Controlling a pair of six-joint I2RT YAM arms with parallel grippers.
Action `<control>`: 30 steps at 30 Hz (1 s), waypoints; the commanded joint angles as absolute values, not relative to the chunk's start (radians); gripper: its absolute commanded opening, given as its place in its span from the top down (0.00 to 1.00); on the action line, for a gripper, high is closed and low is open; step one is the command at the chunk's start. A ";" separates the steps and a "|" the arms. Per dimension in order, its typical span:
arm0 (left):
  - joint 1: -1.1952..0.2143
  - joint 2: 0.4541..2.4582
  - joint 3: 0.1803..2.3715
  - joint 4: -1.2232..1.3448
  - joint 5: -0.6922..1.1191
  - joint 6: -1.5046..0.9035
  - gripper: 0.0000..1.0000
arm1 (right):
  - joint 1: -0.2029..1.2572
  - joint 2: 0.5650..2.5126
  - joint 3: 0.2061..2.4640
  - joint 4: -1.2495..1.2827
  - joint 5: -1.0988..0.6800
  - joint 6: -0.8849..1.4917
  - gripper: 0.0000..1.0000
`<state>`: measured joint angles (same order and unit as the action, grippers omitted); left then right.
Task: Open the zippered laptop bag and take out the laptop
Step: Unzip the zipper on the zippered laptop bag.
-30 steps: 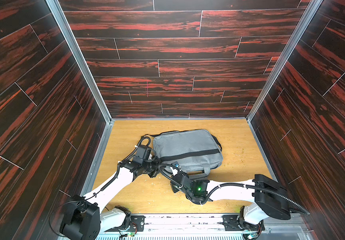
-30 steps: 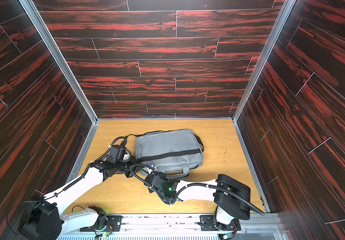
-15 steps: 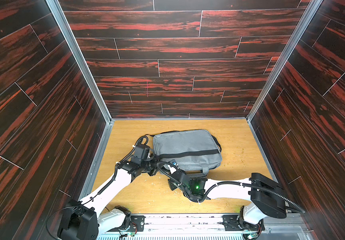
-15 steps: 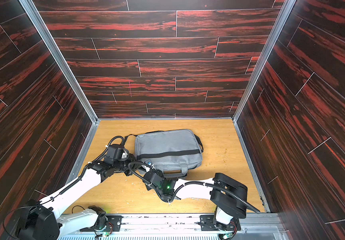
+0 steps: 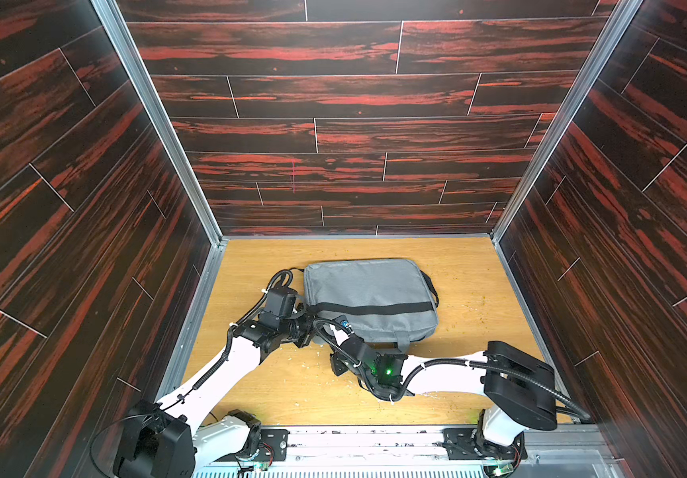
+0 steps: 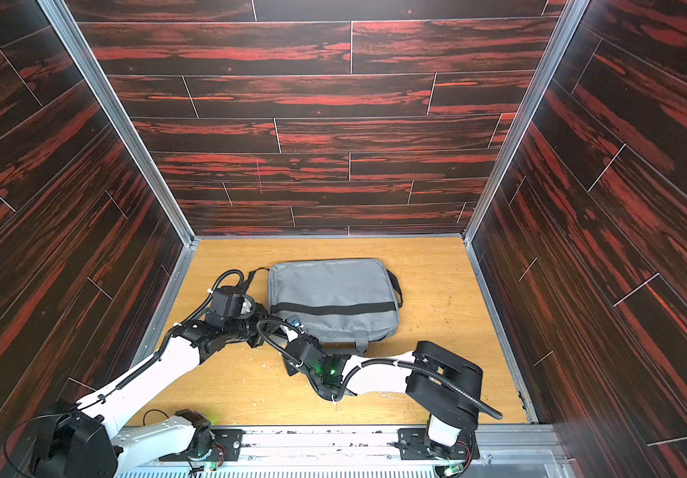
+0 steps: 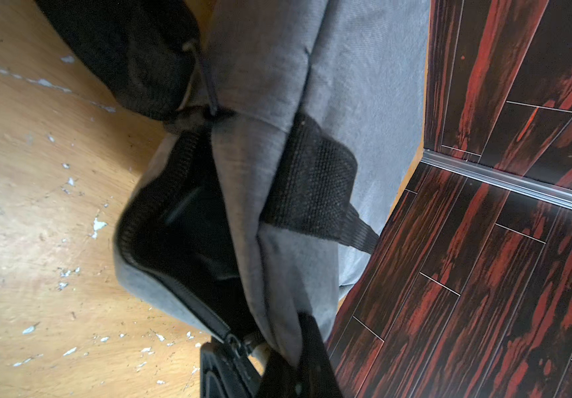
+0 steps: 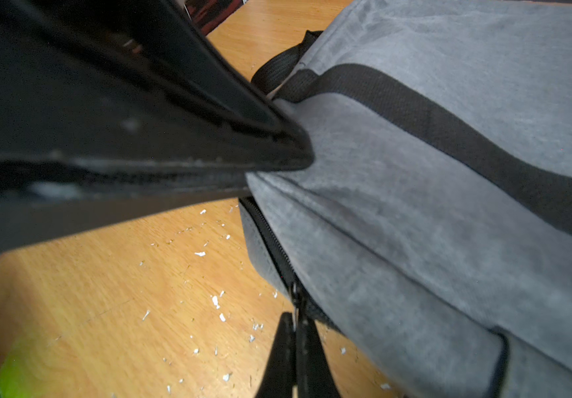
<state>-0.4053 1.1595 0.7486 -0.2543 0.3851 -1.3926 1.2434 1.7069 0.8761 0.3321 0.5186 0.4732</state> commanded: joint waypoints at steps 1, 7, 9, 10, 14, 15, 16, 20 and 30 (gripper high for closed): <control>-0.429 1.112 0.749 -0.159 0.447 -1.413 1.00 | 1.251 1.754 0.924 0.489 0.423 0.453 1.00; -0.430 1.107 0.743 -0.179 0.449 -1.405 1.00 | 1.240 1.785 0.956 0.567 0.371 0.434 1.00; -0.430 1.109 0.745 -0.190 0.449 -1.393 1.00 | 1.238 1.799 0.988 0.521 0.376 0.421 1.00; -0.430 1.111 0.747 -0.202 0.446 -1.382 1.00 | 1.238 1.806 1.002 0.474 0.401 0.422 1.00; -0.425 1.105 0.750 -0.257 0.412 -1.332 1.00 | 1.232 1.785 0.959 0.385 0.488 0.461 1.00; -0.422 1.103 0.746 -0.262 0.404 -1.322 1.00 | 1.232 1.776 0.943 0.355 0.504 0.469 1.00; -0.416 1.102 0.742 -0.266 0.397 -1.313 1.00 | 1.230 1.767 0.927 0.334 0.520 0.472 1.00; -0.364 1.102 0.751 -0.293 0.379 -1.259 1.00 | 1.233 1.713 0.878 0.238 0.557 0.489 1.00; -0.309 1.161 0.773 -0.294 0.436 -1.213 1.00 | 1.235 1.632 0.836 0.065 0.620 0.570 1.00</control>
<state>-0.3420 1.1687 0.7422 -0.3290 0.4515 -1.2392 1.2480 1.6661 0.8642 0.2272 0.5213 0.5232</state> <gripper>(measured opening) 0.057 0.046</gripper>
